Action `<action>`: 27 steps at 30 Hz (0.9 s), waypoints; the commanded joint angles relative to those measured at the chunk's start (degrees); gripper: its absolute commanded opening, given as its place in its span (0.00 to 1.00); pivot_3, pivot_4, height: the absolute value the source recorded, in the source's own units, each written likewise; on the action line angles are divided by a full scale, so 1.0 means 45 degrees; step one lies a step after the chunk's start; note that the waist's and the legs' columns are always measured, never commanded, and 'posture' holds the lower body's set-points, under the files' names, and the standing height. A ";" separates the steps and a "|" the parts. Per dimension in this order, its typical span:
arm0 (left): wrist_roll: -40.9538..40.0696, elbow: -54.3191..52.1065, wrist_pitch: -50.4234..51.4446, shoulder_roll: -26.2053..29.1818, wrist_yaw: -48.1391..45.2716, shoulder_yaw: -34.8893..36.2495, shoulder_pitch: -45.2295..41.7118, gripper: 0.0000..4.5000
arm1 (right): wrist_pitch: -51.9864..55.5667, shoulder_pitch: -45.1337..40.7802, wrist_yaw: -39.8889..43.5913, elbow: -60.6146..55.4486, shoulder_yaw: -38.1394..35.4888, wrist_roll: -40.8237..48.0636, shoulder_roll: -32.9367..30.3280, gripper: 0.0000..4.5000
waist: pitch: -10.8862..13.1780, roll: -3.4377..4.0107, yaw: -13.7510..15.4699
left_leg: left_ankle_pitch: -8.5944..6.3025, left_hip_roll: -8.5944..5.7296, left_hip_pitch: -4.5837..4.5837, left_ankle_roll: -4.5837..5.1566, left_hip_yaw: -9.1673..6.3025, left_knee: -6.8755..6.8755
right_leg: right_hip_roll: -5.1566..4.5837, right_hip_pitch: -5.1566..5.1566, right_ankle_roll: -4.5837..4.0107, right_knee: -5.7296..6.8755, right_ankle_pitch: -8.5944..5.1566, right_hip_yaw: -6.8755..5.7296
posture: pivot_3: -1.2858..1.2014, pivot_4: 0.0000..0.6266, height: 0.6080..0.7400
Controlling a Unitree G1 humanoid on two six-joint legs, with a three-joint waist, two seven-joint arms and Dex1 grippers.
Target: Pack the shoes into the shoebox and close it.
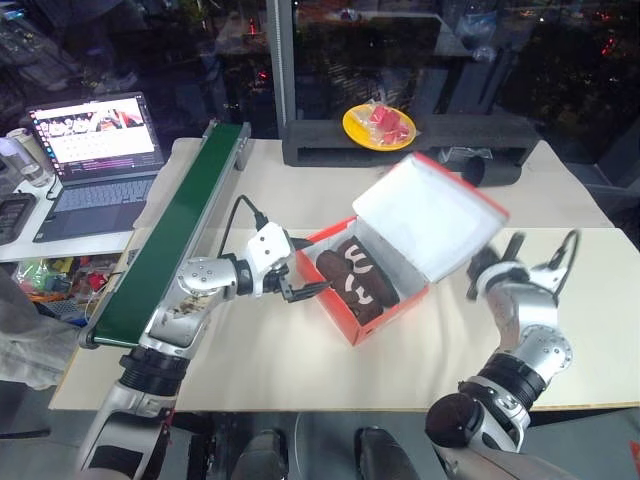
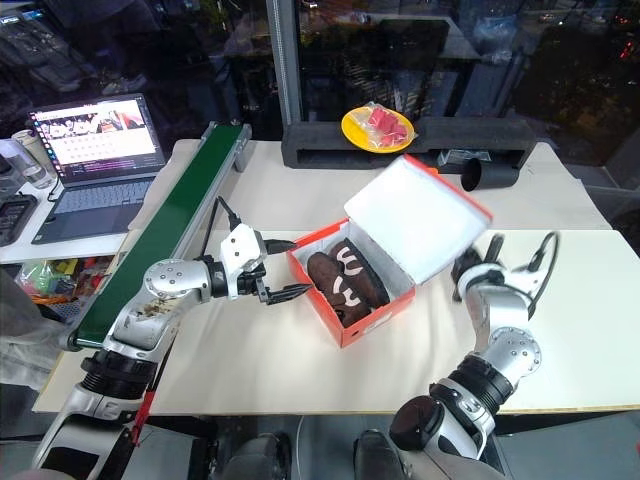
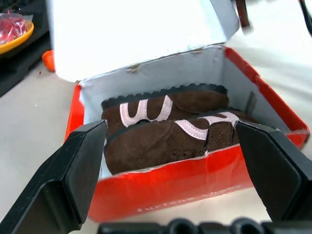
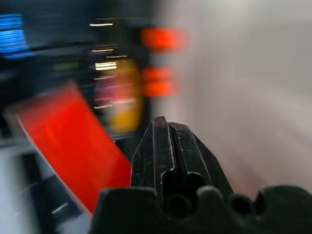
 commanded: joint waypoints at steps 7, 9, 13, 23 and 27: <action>0.0032 -0.0171 -0.0149 0.0059 -0.0026 0.0168 -0.0391 1.00 | 0.3119 0.2649 0.3643 -0.4143 0.5741 0.1118 -0.4661 0.03 | 0.0000 -0.0003 0.0108 | -0.0001 -0.0012 0.0002 0.0000 0.0005 0.0000 | -0.0022 0.0011 -0.0001 -0.0009 -0.0001 -0.0003 | 0.52 0.24 0.96; 0.0020 -0.0247 -0.0119 0.0096 -0.0016 0.0204 -0.0340 1.00 | 0.4055 0.2872 0.3628 -0.4096 0.7071 0.0490 -0.5835 0.03 | -0.0001 -0.0004 0.0117 | -0.0001 -0.0009 0.0008 0.0001 0.0005 0.0002 | -0.0017 0.0011 -0.0003 -0.0008 -0.0001 -0.0003 | 0.52 0.24 0.96; 0.0009 -0.0448 -0.0072 0.0150 0.0048 0.0255 -0.0202 1.00 | 0.5342 0.2854 0.3361 -0.3159 0.9803 -0.1780 -0.7339 0.03 | -0.0006 -0.0015 0.0140 | -0.0001 -0.0008 0.0010 0.0001 0.0008 0.0002 | -0.0014 0.0009 -0.0008 -0.0010 -0.0004 0.0000 | 0.52 0.24 0.96; -0.0095 -0.1082 0.0294 0.0325 0.0255 0.0396 0.0185 1.00 | 0.5823 0.2341 0.5711 -0.4094 1.2002 -0.2697 -0.7479 0.03 | -0.0004 -0.0032 0.0300 | -0.0001 -0.0016 -0.0028 0.0001 0.0002 0.0014 | -0.0017 -0.0013 -0.0002 -0.0014 -0.0005 -0.0003 | 0.52 0.24 0.96; -0.0107 -0.1191 0.0371 0.0377 0.0326 0.0447 0.0265 1.00 | 0.6093 0.2095 0.6264 -0.5022 1.2186 -0.2402 -0.7577 0.03 | -0.0003 -0.0034 0.0310 | -0.0001 -0.0014 -0.0026 0.0001 -0.0001 0.0017 | -0.0017 -0.0005 0.0000 -0.0013 -0.0004 -0.0008 | 0.52 0.24 0.96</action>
